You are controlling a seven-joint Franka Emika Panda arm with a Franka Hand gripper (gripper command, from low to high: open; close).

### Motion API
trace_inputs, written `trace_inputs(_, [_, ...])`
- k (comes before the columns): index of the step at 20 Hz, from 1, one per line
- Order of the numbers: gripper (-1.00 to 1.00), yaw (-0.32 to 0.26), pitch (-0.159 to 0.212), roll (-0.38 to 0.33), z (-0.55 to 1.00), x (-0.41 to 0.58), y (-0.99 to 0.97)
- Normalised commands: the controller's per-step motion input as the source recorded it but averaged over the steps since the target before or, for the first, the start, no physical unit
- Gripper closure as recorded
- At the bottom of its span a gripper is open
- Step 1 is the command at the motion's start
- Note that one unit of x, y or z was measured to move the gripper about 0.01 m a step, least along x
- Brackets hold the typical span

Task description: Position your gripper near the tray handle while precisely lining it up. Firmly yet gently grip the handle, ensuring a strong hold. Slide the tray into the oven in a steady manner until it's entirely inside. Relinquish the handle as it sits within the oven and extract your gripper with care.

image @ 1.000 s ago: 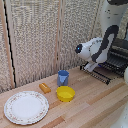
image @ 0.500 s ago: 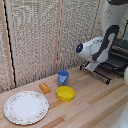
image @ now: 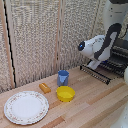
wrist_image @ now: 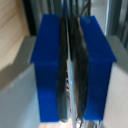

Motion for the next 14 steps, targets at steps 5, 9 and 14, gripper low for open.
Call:
trace_inputs(5, [1.0,0.037,0.0,0.017,0.42,-0.258,-0.9])
trace_inputs(9, [1.0,0.063,0.0,-0.003,0.09,-0.226,-0.92])
trace_inputs(14, [1.0,0.037,0.0,-0.013,0.06,-0.312,-0.95])
